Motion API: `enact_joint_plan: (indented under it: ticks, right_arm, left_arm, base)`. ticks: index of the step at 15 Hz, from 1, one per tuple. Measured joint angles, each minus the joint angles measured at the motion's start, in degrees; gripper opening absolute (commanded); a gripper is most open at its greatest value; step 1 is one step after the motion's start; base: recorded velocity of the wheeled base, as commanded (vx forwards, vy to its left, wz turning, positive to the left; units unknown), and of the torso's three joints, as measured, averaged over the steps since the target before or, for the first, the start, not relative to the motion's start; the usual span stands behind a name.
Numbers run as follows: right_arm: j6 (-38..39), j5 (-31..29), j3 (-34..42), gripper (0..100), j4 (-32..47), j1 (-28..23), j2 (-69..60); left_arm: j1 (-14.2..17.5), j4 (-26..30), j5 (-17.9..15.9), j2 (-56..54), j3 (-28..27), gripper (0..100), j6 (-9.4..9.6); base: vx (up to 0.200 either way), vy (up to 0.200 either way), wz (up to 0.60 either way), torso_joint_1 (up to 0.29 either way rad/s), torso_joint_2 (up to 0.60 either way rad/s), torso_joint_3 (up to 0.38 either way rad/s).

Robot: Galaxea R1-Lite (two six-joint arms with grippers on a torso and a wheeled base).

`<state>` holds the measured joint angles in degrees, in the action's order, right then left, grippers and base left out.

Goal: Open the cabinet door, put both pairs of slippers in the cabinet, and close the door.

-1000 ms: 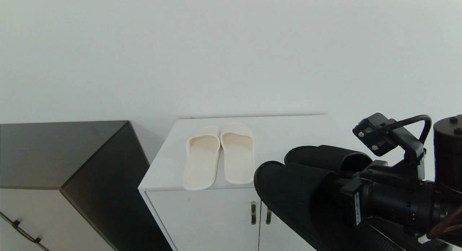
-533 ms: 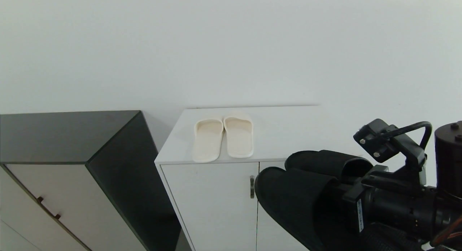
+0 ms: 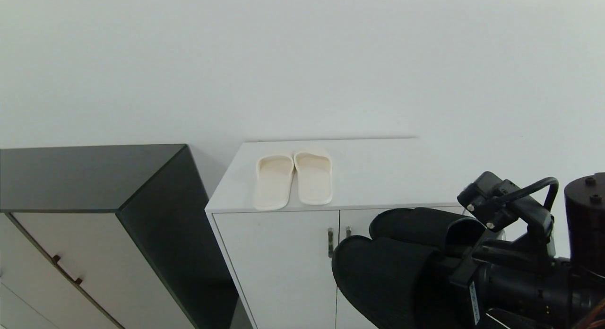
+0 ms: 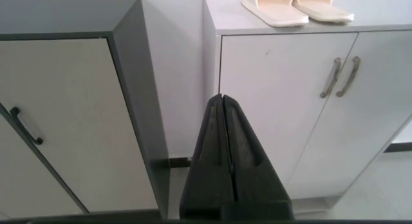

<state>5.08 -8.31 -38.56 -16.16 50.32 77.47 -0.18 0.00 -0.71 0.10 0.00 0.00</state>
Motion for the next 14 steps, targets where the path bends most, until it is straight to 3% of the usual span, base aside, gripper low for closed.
enact_joint_plan:
  ticks: [14]
  right_arm:
    - [-1.12, 0.13, 0.8, 0, 0.05, 1.11, 0.12]
  left_arm:
    - [0.0, 0.0, 0.02, 0.0, 0.0, 0, 0.0]
  base:
    - [0.0, 0.0, 0.0, 0.0, 0.0, 0.0]
